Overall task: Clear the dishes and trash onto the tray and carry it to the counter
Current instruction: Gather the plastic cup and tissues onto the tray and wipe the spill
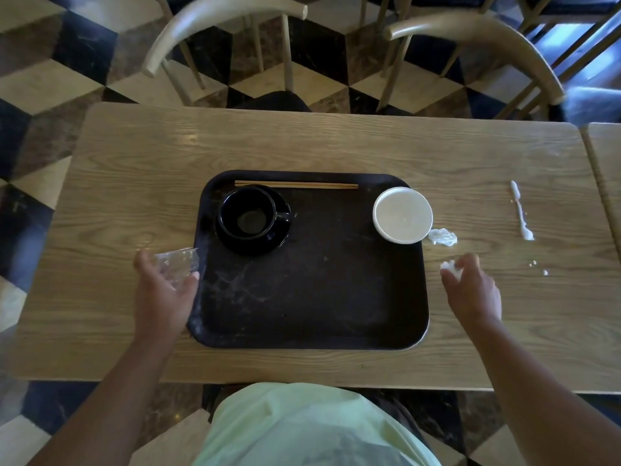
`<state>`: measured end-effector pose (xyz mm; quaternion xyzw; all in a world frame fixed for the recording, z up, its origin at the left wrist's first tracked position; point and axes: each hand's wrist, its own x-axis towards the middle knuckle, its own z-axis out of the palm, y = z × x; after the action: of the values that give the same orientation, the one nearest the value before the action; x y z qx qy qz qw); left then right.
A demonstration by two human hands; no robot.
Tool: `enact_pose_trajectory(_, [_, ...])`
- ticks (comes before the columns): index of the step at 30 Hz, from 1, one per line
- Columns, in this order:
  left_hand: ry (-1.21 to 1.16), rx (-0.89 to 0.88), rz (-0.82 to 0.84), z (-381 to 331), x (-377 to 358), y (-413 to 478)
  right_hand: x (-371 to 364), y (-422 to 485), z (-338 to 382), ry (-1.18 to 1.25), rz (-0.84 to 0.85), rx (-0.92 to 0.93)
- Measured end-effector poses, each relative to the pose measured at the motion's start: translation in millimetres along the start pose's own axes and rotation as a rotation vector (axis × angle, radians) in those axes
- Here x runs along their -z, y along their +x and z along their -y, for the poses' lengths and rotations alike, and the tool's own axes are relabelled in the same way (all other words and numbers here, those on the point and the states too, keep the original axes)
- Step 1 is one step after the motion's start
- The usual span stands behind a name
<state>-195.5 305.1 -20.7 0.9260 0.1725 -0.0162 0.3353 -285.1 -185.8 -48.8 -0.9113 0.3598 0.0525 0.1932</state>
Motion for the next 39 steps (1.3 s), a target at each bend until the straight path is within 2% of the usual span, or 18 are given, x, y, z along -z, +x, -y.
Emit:
enact_pose_trajectory(5, [-0.026, -0.021, 0.084, -16.1, -15.7, -11.3, 0.6, 27.3, 21.0, -0.023, 0.013, 0.053])
enact_pose_trajectory(11, [0.010, -0.078, 0.161, -15.9, -30.3, -19.0, -5.9, 49.8, 31.2, -0.094, 0.156, 0.041])
enact_pose_trajectory(17, [0.058, -0.066, 0.200, -12.9, -41.5, -21.5, -7.1, 39.6, 28.3, 0.020, 0.065, 0.033])
enact_pose_trajectory(21, [0.087, -0.092, 0.209, -11.5, -44.1, -24.4, -4.6, 17.0, 32.0, 0.063, 0.013, 0.040])
enact_pose_trajectory(26, [0.176, -0.135, 0.212, -6.6, -41.6, -31.9, -10.8, -23.5, 44.3, 0.075, 0.028, 0.153])
enact_pose_trajectory(39, [0.305, -0.217, 0.186, -0.8, -40.3, -36.9, -39.2, -35.9, 84.2, 0.016, 0.179, 0.213])
